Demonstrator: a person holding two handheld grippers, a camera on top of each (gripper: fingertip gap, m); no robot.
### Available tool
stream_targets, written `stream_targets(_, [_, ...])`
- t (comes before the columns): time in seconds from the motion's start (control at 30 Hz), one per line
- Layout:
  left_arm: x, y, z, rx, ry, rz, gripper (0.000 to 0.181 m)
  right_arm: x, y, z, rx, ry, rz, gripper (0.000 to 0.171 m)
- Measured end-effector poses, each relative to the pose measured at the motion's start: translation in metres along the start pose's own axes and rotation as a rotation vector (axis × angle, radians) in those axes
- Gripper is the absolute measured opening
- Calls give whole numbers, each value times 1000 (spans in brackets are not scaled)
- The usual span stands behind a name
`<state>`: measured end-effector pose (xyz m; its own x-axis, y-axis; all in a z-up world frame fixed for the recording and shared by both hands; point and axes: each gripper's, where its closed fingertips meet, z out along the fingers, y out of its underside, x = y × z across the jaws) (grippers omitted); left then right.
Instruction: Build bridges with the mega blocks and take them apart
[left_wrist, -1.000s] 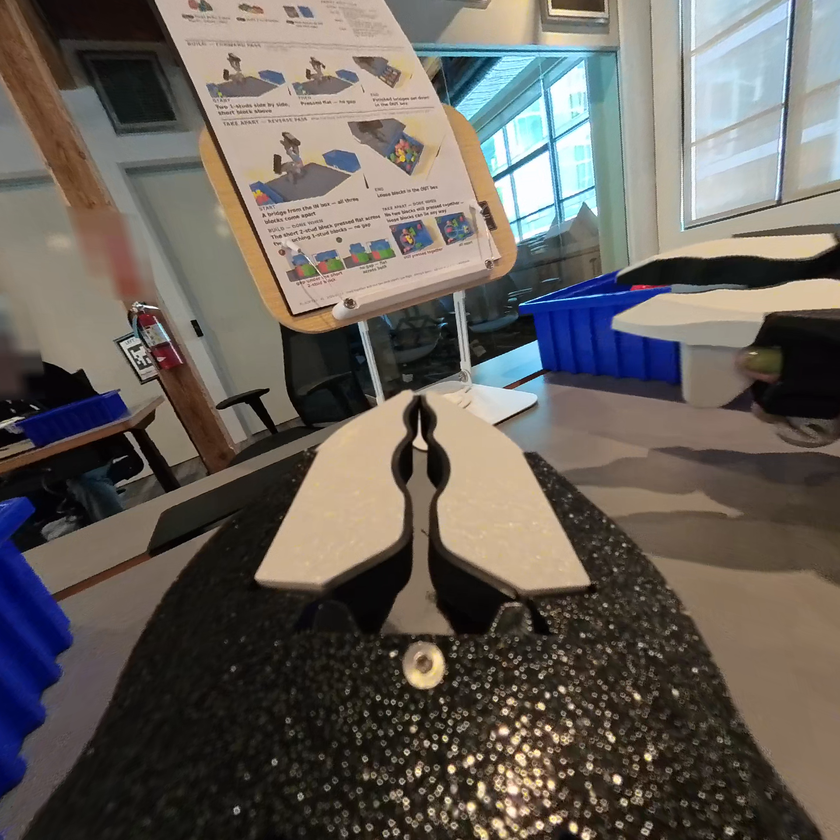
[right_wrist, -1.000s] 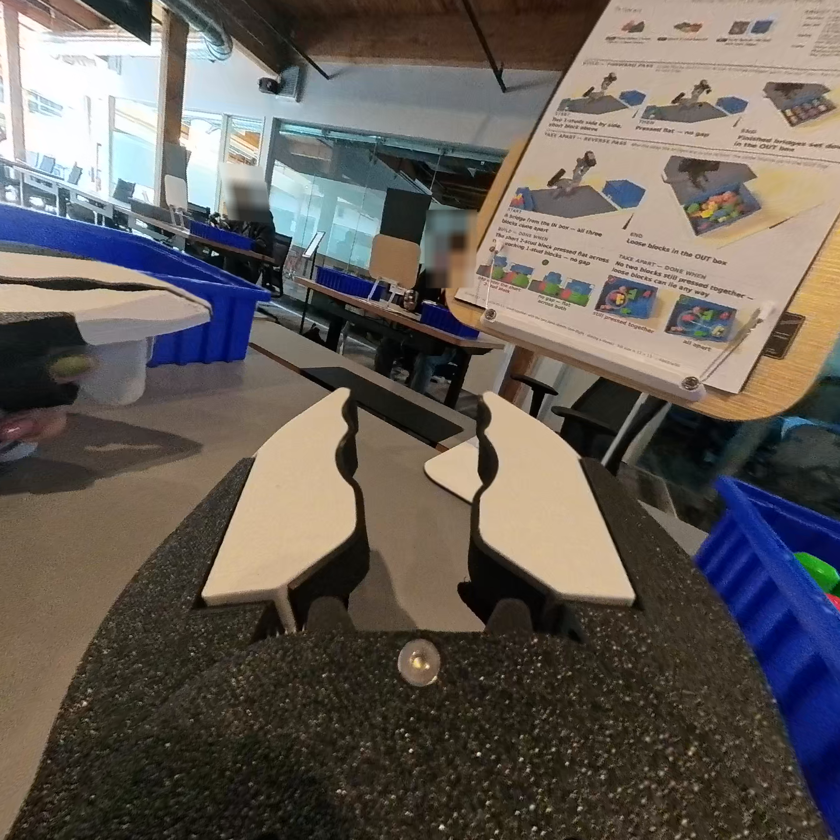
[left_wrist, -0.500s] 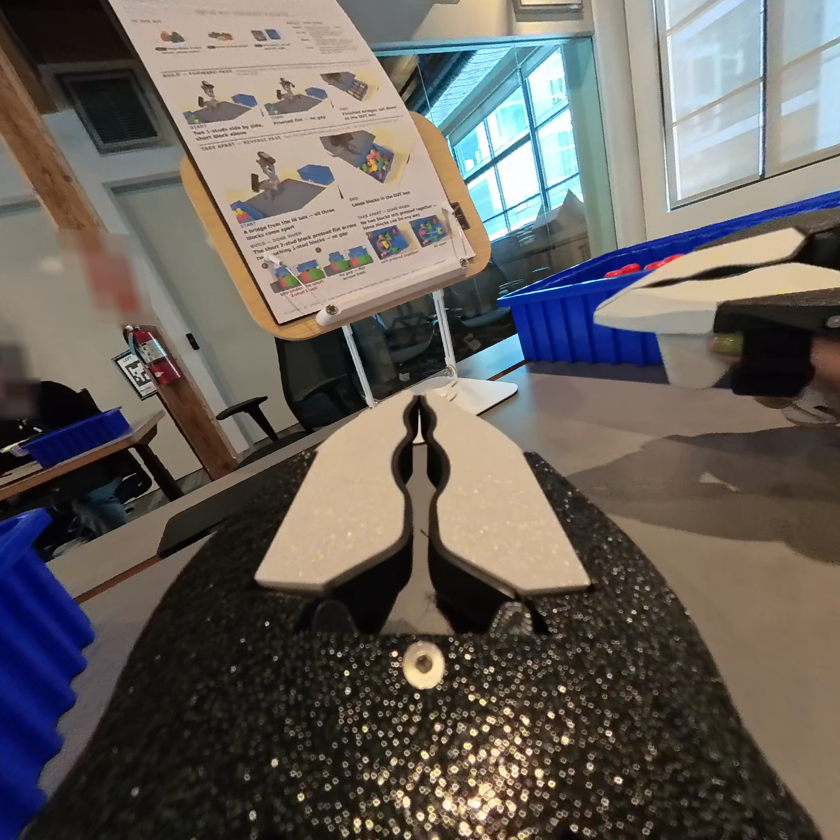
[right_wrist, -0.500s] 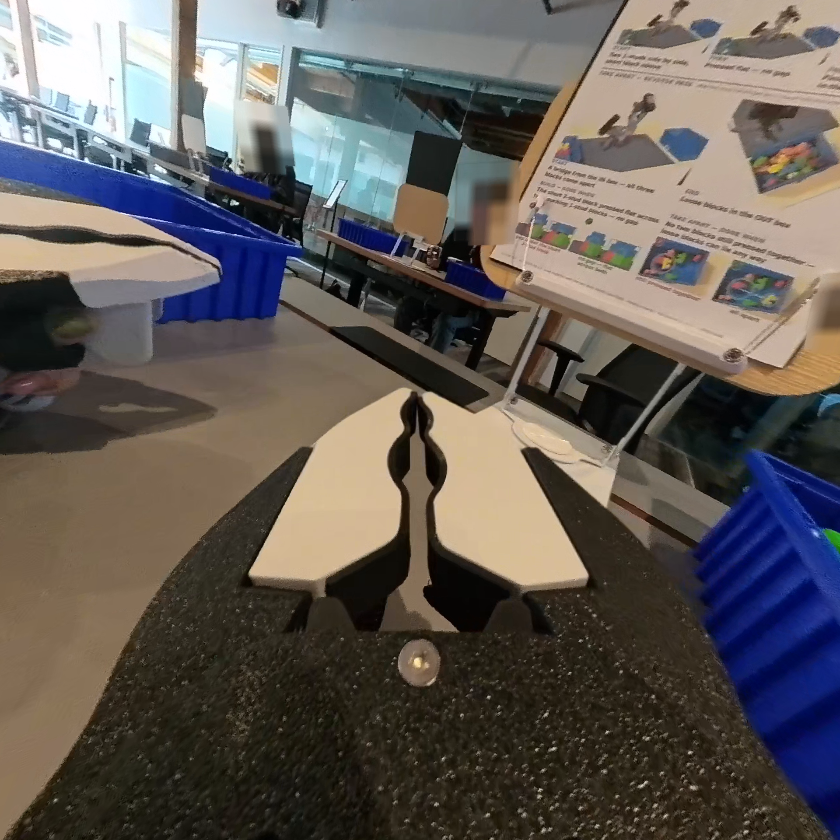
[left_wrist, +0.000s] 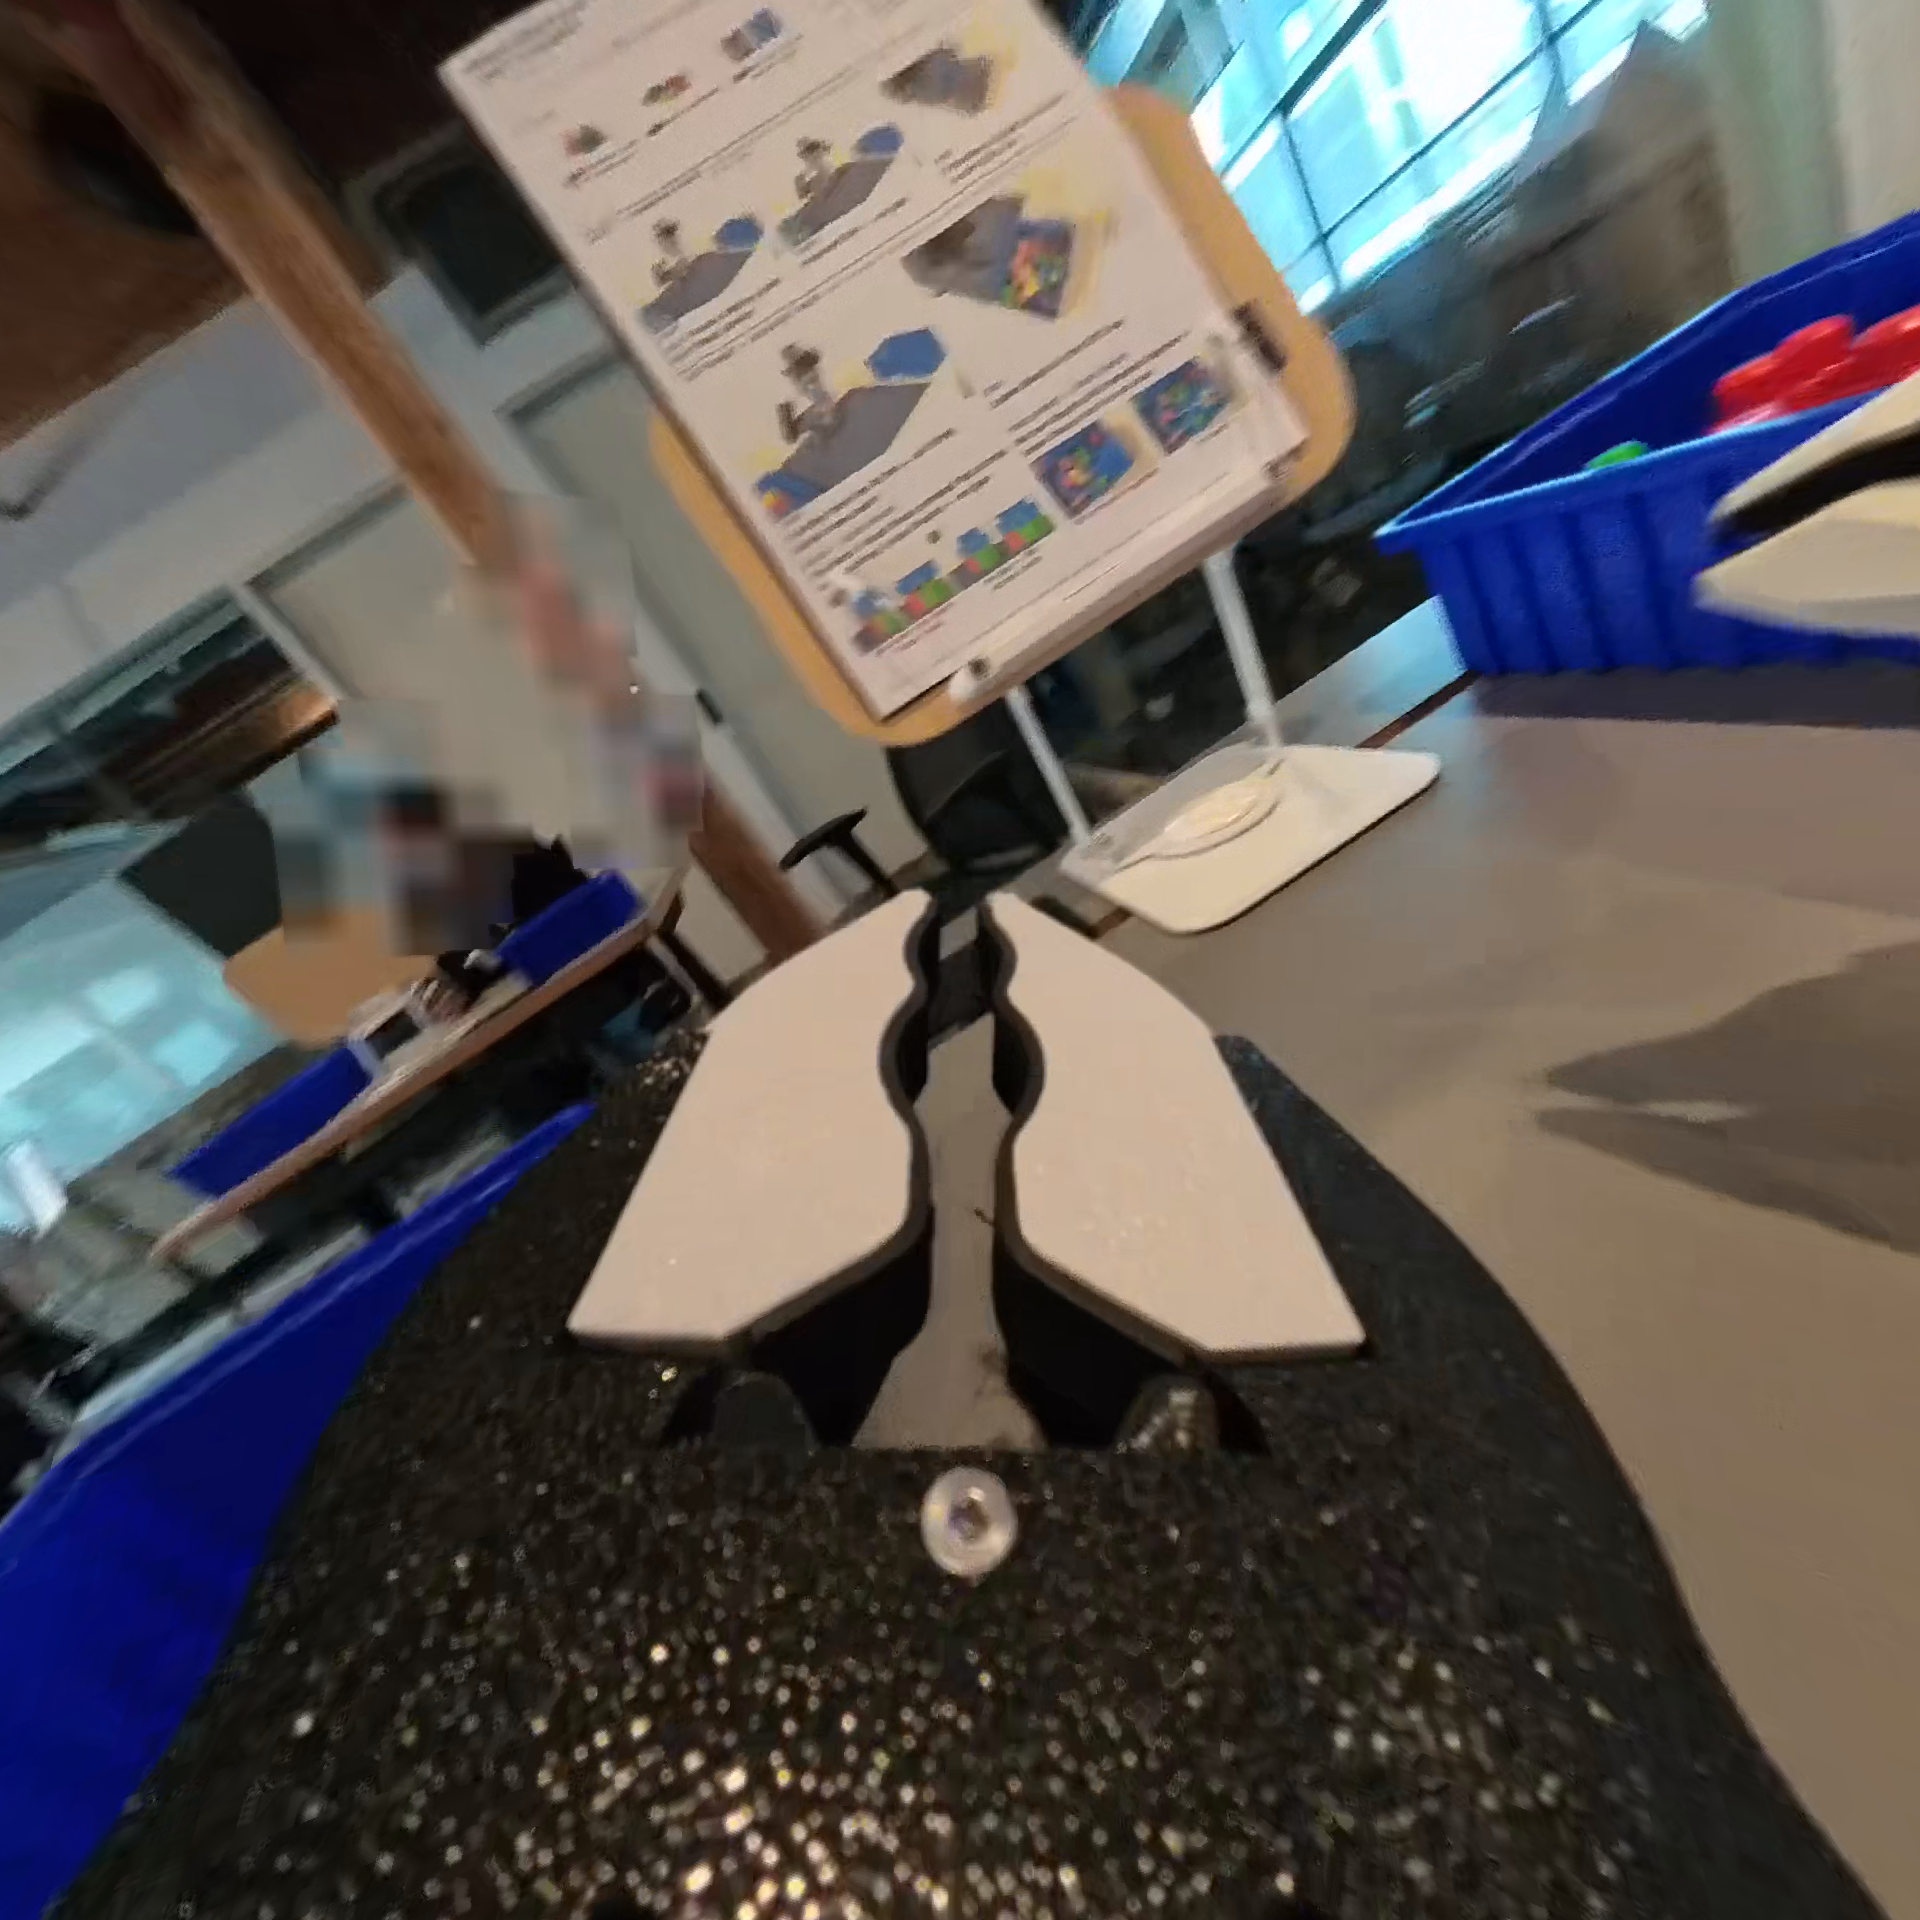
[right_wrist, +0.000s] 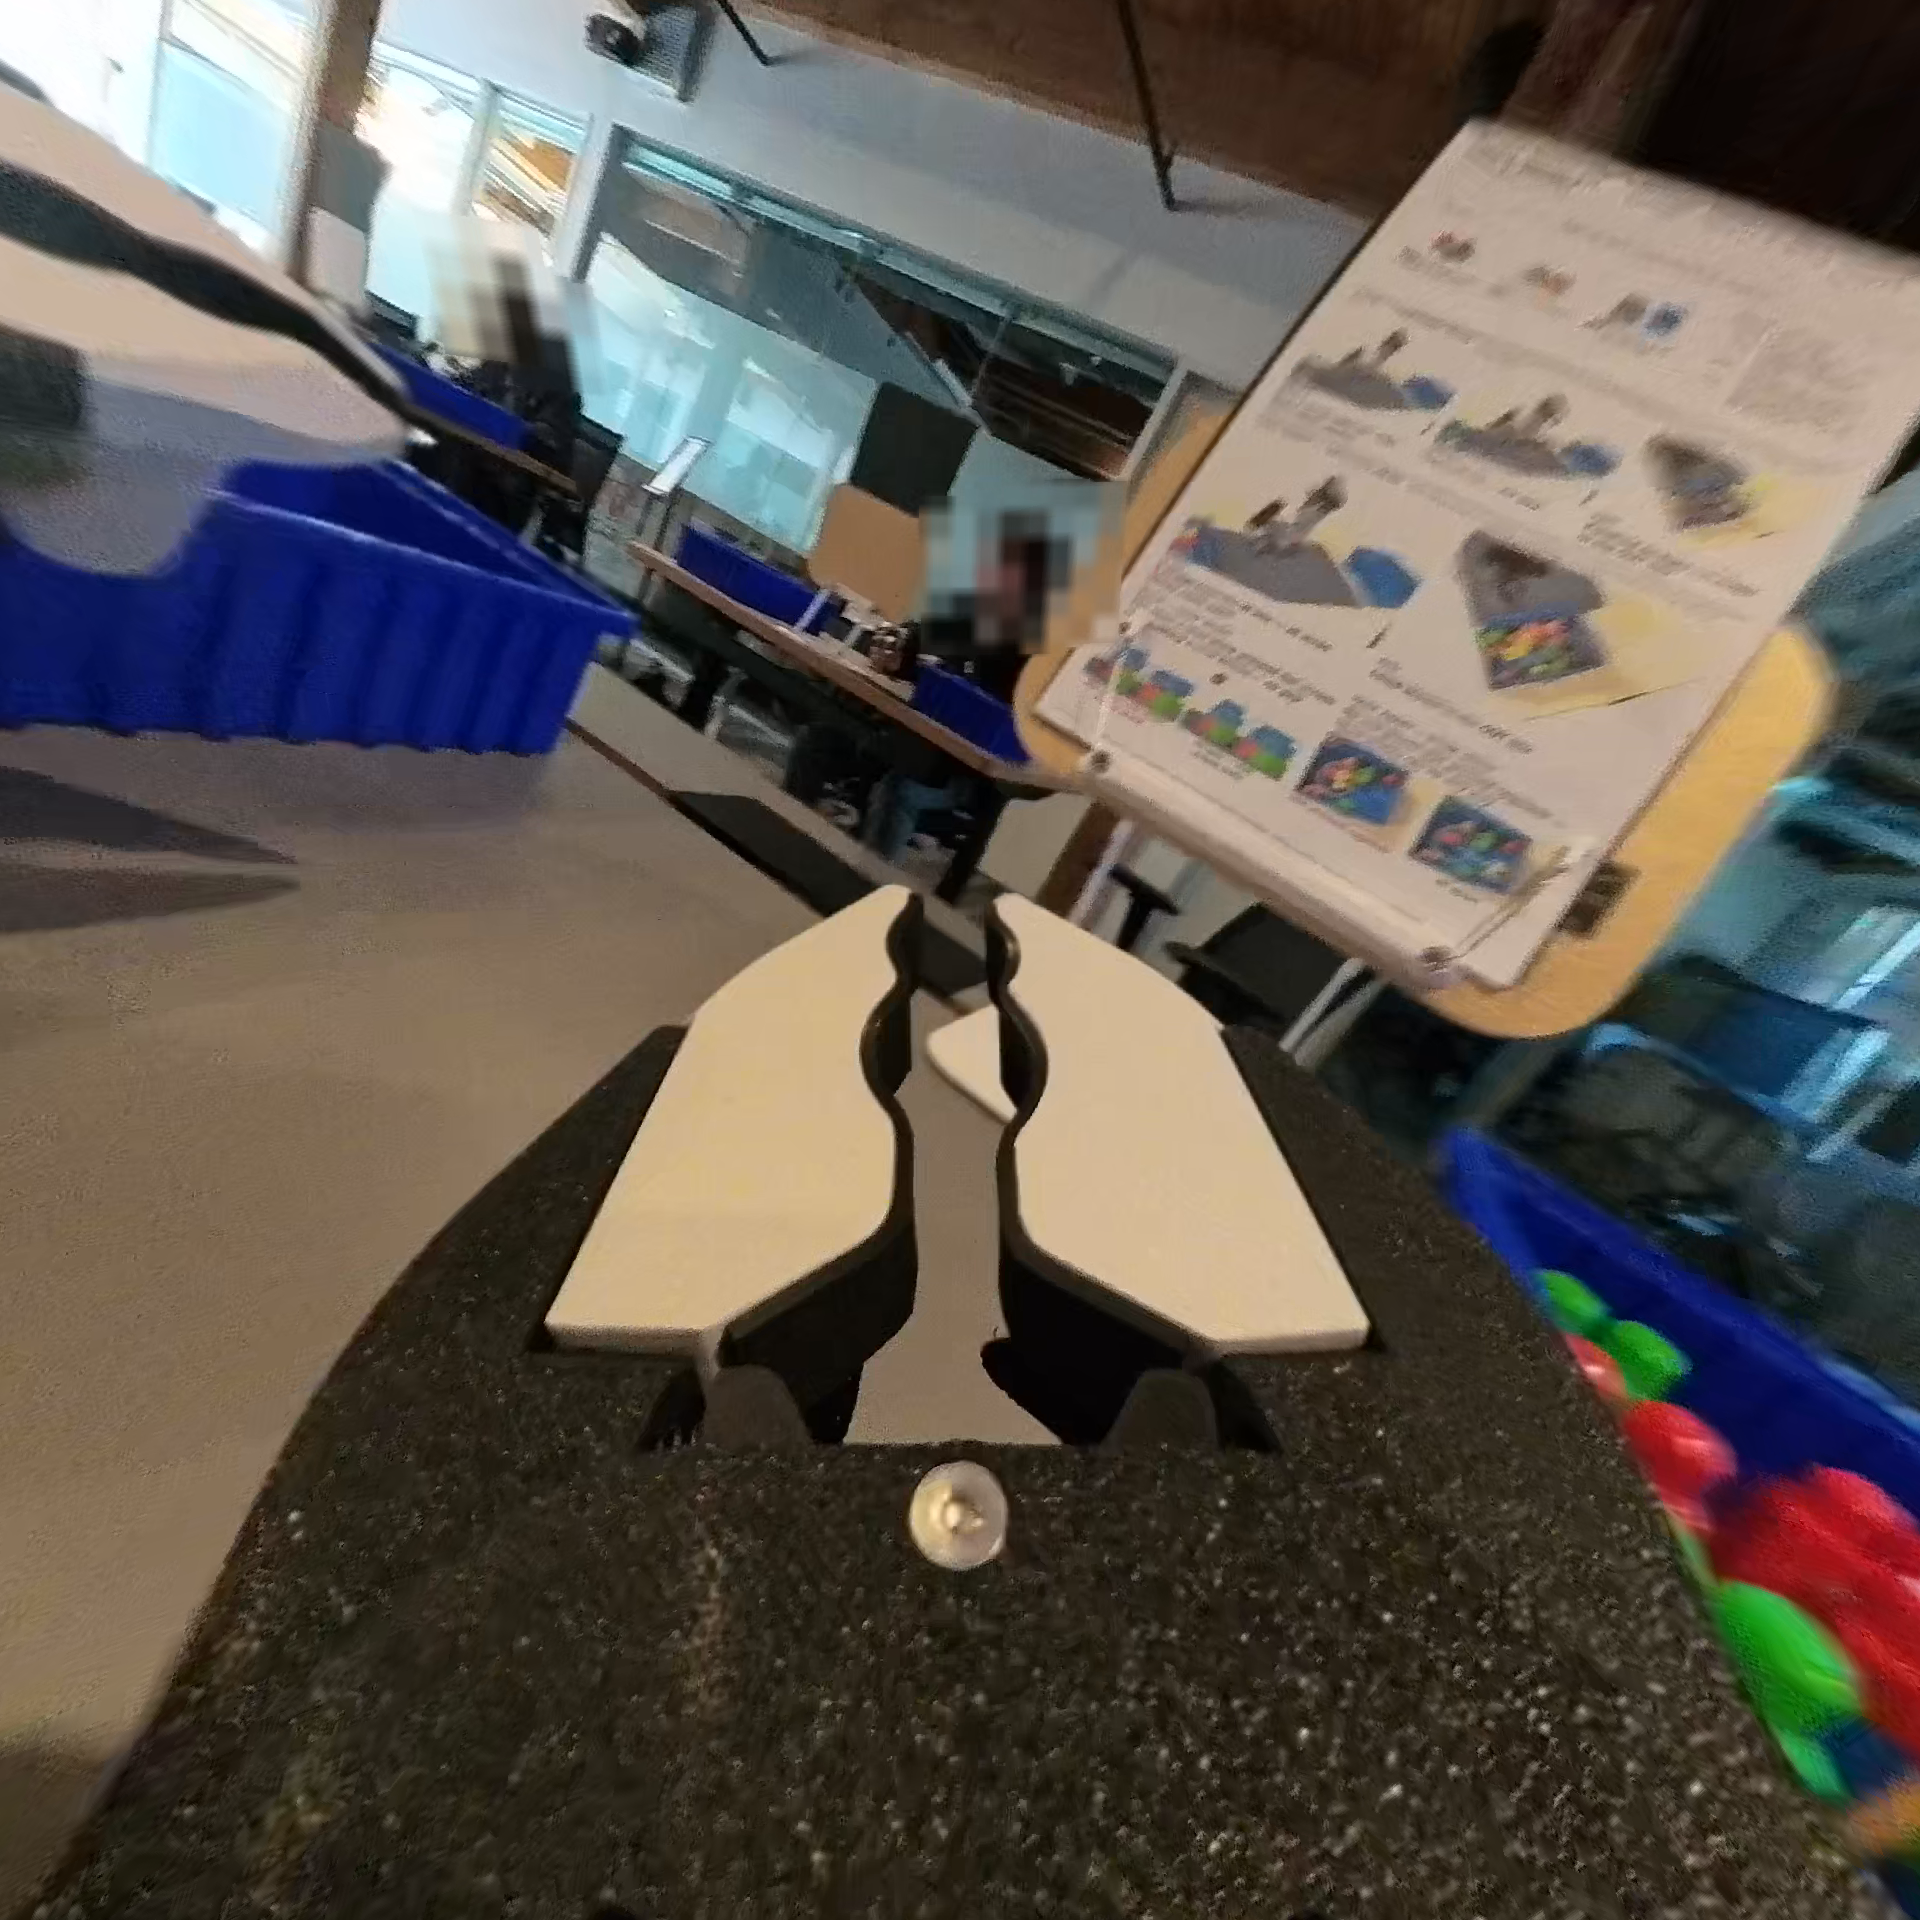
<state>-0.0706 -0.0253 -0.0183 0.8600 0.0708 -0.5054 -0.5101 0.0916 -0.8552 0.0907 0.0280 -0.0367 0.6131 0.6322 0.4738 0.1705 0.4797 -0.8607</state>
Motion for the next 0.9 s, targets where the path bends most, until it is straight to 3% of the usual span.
stream_targets(0.13, [-31,-2,-51,-93,-51,-64,13,27,-32,-45,-5,91,-115,15])
stream_targets(0.27, [-61,23,-90,-268,-105,-31,32,55,-32,-93,-94,170,-153,22])
stream_targets(0.4, [-78,61,-103,-497,-77,-119,70,91,-14,-122,-204,241,-56,53])
stream_targets(0.5, [-85,90,-108,-657,-59,-160,88,107,10,-127,-289,220,81,78])
stream_targets(0.6, [-84,110,-114,-760,-30,-193,87,108,38,-127,-421,161,189,90])
stream_targets(0.73, [-75,126,-119,-840,31,-237,73,102,62,-124,-556,120,237,84])
stream_targets(0.8, [-73,133,-121,-878,47,-235,61,106,66,-123,-610,155,215,66])
stream_targets(0.9, [-64,136,-119,-887,89,-271,47,109,72,-121,-678,170,237,64])
